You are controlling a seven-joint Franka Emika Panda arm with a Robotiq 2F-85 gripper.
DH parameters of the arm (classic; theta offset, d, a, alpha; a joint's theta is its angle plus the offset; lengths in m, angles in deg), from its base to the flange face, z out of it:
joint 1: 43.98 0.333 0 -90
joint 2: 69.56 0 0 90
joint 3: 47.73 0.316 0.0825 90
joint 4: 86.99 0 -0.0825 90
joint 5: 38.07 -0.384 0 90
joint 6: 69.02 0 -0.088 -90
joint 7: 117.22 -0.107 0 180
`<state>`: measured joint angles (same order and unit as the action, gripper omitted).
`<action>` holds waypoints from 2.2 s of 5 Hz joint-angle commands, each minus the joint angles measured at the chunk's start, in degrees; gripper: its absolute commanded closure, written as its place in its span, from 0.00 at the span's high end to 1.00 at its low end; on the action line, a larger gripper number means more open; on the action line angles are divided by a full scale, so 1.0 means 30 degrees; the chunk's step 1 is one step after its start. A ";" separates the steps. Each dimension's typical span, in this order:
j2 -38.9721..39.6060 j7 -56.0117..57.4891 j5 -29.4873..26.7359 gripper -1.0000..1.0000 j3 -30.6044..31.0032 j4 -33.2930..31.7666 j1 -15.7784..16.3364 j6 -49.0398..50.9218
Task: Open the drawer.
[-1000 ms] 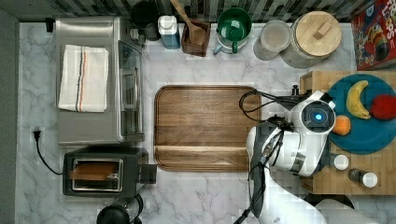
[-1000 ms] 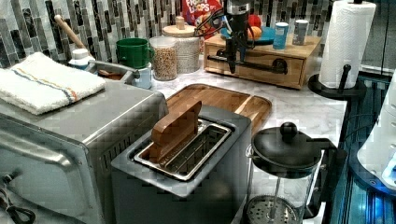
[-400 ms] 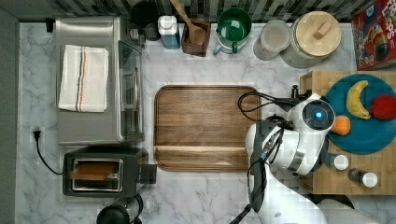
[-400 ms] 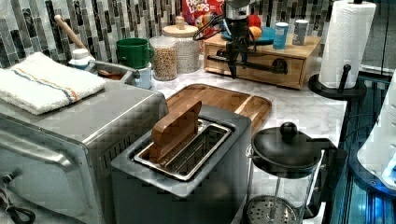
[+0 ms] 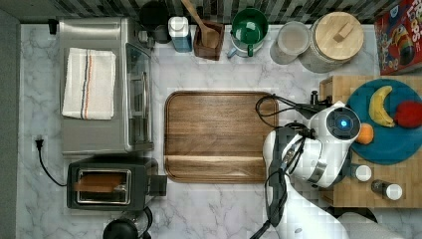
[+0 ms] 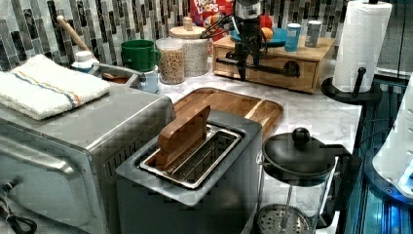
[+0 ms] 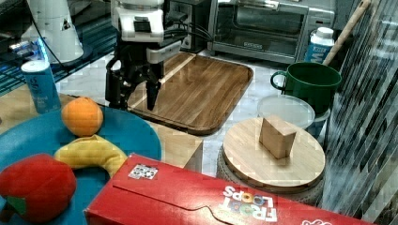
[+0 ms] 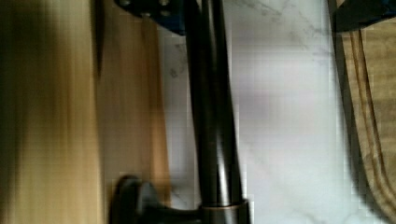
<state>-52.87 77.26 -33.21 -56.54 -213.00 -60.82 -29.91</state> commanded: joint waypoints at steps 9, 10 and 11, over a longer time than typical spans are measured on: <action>-0.0968 -0.9332 -0.3504 1.00 0.6341 -0.0215 0.3910 0.2587; -0.0961 -0.9378 -0.3445 1.00 0.6519 -0.0213 0.3734 0.2586; -0.0963 -0.9380 -0.3440 1.00 0.6536 -0.0214 0.3719 0.2583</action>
<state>-53.77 52.89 -40.77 -41.73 -214.45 -54.61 -23.78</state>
